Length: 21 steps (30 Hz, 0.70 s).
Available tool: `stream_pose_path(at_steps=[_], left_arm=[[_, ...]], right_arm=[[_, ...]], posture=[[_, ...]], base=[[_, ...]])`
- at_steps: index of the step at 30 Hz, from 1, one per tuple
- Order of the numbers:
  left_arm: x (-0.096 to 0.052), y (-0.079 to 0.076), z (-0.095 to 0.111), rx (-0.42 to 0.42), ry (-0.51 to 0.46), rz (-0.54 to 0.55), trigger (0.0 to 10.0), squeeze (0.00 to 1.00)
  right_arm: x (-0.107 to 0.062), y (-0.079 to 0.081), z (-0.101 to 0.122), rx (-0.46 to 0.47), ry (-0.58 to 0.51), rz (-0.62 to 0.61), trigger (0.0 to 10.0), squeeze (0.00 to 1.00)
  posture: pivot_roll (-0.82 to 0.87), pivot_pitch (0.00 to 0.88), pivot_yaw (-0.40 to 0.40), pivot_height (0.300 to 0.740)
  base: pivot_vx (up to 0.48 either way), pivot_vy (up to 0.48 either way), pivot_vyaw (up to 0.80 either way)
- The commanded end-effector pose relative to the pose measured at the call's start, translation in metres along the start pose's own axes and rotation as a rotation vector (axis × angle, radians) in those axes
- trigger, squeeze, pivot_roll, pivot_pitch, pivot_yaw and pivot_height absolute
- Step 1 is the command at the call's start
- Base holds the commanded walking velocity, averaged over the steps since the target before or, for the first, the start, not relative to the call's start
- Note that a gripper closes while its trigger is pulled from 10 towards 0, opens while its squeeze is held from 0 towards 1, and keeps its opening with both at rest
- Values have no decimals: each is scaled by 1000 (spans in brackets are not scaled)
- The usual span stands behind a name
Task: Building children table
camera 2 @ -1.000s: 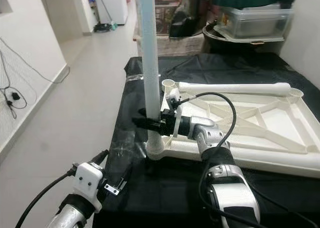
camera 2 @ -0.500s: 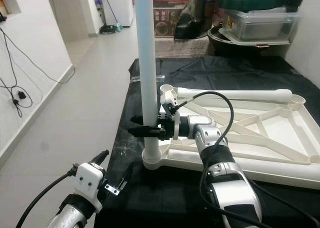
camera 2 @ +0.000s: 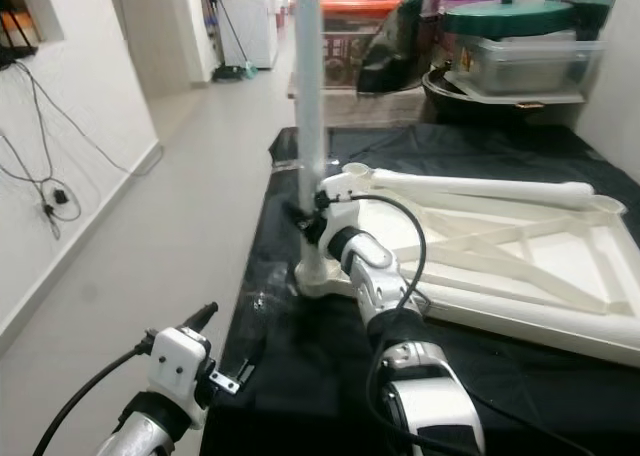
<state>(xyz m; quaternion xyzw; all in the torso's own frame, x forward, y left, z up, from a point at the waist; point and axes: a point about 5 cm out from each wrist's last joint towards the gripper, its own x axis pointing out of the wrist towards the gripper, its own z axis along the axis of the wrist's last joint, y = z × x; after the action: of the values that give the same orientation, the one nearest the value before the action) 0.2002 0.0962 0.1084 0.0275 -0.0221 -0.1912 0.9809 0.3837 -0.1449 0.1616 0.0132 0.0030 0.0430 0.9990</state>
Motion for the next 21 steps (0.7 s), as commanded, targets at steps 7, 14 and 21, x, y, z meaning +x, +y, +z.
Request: stream_pose_path(at_steps=[7,14,21], left_arm=[[0,2,-2,1,14,3,10000,0],[0,1,-2,-1,14,2,10000,0],[0,1,-3,-2,16,-2,10000,0]], right_arm=[[-18,-12,-26,99,103,-388,0,0],[-10,15,-20,174,44,-195,10000,0],[-2,40,0,251,-9,214,10000,0]], posture=[[-33,0,31,740],[-35,0,29,740],[-30,0,33,740]], base=[[0,0,0],[0,0,0],[0,0,0]])
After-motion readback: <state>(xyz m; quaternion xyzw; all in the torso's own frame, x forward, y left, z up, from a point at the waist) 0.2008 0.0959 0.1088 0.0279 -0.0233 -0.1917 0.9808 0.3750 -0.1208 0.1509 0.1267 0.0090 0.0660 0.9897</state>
